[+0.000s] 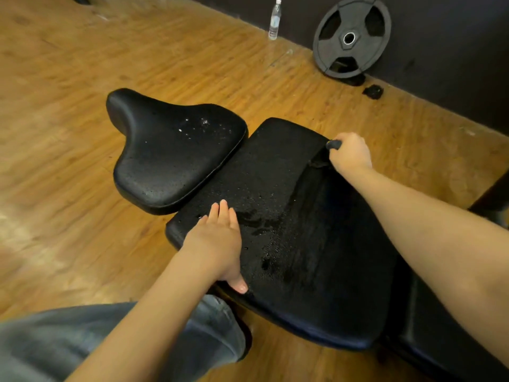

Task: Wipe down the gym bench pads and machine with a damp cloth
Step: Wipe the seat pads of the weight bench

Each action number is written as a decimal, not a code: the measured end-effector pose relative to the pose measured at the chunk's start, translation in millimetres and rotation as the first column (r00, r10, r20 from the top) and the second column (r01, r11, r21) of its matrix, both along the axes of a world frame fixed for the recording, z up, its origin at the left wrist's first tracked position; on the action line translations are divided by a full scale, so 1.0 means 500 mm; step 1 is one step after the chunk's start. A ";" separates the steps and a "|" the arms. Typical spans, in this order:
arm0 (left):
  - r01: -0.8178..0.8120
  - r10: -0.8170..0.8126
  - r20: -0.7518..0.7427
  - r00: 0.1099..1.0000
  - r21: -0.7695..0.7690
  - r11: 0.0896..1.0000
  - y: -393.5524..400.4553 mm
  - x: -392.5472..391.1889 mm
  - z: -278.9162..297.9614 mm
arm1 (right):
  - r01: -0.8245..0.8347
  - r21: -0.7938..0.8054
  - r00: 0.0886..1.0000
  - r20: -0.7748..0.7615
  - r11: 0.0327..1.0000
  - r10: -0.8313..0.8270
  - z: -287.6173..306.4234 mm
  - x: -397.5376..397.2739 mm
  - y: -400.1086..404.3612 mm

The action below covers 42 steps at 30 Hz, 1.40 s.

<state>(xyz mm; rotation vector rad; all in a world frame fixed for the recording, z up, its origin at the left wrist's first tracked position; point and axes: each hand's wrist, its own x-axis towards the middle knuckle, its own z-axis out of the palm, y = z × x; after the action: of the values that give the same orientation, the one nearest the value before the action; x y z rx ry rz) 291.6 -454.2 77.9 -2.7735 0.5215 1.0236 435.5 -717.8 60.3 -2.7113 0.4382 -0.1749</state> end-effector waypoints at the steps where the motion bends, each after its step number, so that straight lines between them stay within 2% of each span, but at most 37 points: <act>1: 0.001 -0.001 0.003 1.000 0.001 1.000 -0.001 0.001 0.000 | 0.021 0.012 1.000 0.005 1.000 -0.021 0.003 0.006 -0.003; 5: 0.014 -0.014 0.004 1.000 0.021 1.000 -0.005 0.004 0.000 | 0.019 0.042 1.000 -0.015 0.999 -0.018 0.009 -0.003 0.007; 9: 0.011 -0.011 0.001 1.000 0.040 0.999 -0.009 0.004 0.002 | -0.190 0.030 0.981 -0.023 0.981 0.190 -0.006 -0.099 0.072; 13: -0.008 0.009 -0.011 1.000 0.037 0.999 -0.012 0.003 0.012 | -0.388 0.080 0.921 0.004 0.918 0.388 -0.023 -0.244 0.170; 20: -0.024 0.024 -0.032 0.999 -0.006 1.000 0.001 0.001 0.017 | -0.594 0.155 0.784 -0.110 0.789 0.611 -0.003 -0.442 0.275; 25: -0.085 0.083 -0.041 0.996 -0.054 0.995 0.027 -0.003 0.026 | -0.605 0.156 0.780 -0.083 0.781 0.621 -0.005 -0.441 0.273; 29: -0.183 0.182 -0.025 0.983 -0.025 0.983 0.043 -0.001 0.025 | -0.640 0.148 0.756 -0.058 0.754 0.653 -0.009 -0.443 0.274; 33: -0.197 0.197 -0.043 0.980 -0.013 0.980 0.039 0.010 0.020 | -0.662 0.133 0.739 -0.046 0.737 0.672 -0.008 -0.406 0.274; 38: -0.176 0.175 -0.034 0.984 -0.024 0.984 0.045 0.015 0.011 | -0.483 0.075 0.873 -0.036 0.872 0.487 -0.014 -0.258 0.199; 42: -0.151 0.151 -0.036 0.988 -0.011 0.988 0.046 0.019 0.007 | -0.351 0.008 0.936 -0.019 0.936 0.351 -0.020 -0.147 0.119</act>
<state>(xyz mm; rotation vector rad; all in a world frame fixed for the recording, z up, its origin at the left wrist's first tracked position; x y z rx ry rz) 301.3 -431.2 81.6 -2.8486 0.3278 1.1042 361.8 -658.1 50.5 -2.7335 -0.0460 -0.0473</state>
